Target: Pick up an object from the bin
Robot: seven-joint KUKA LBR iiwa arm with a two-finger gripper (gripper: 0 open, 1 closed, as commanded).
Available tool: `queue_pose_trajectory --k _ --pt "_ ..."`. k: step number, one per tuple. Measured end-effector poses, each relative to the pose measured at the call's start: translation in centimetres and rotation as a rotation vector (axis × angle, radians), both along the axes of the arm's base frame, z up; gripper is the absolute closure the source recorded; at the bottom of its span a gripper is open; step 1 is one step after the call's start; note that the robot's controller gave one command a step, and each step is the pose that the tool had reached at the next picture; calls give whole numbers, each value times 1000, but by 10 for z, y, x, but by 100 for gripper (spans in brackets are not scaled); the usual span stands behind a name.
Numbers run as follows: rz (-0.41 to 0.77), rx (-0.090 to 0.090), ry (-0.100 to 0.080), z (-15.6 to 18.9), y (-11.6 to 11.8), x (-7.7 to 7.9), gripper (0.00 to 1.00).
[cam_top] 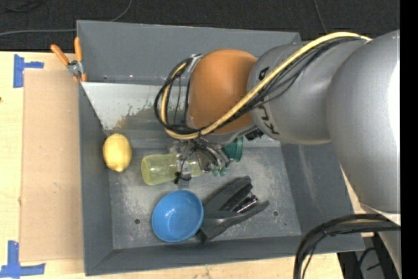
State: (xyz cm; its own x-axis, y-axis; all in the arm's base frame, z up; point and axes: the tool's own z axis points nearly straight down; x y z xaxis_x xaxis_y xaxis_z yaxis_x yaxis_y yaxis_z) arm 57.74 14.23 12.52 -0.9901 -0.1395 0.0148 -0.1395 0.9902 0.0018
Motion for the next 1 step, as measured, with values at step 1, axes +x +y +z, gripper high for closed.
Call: queue_pose_trajectory --k 1 --pt "-1 0 1 23 0 0 100"
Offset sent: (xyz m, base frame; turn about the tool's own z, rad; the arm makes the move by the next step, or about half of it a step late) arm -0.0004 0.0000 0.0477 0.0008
